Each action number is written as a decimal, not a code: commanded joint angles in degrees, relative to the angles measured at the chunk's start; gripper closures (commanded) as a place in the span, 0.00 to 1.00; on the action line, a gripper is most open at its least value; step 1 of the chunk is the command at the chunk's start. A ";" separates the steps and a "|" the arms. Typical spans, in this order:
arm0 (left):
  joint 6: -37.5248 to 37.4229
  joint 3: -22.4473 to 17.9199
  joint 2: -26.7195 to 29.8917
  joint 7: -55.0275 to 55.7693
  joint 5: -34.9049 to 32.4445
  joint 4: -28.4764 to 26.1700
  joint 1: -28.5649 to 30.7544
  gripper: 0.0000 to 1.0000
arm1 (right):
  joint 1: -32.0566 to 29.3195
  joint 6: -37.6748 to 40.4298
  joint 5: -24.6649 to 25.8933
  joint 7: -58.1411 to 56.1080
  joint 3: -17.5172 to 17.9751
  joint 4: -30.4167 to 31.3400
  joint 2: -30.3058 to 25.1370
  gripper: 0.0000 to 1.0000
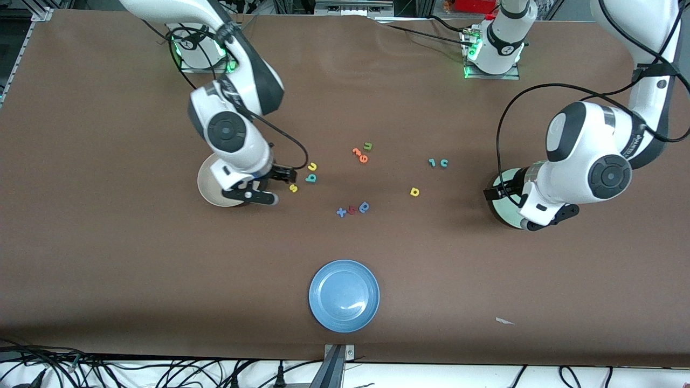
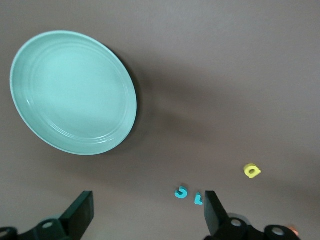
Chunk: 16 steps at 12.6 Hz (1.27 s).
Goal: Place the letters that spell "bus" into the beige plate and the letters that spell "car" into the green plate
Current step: 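Grasp the teal b with the right gripper while the left gripper grasps c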
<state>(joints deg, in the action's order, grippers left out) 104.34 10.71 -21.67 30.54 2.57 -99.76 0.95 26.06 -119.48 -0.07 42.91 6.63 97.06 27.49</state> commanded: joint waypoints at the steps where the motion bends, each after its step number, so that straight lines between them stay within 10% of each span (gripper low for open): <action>1: 10.56 1.24 6.18 0.58 1.21 -13.22 0.01 0.05 | 3.63 -4.96 -0.54 4.81 -0.39 -1.08 4.76 0.25; 7: 33.44 5.55 9.19 1.45 1.12 -33.12 -0.25 0.05 | 7.33 -9.44 -0.54 11.30 -0.39 -0.73 9.16 0.33; 16: 37.51 7.31 3.65 5.14 1.12 -33.84 -2.17 0.29 | 7.87 -14.20 0.69 11.31 -0.82 1.12 12.33 0.34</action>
<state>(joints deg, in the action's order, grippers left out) 140.91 17.98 -17.35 34.55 2.57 -133.50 0.24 33.60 -132.83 -0.04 53.74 6.08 97.50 40.25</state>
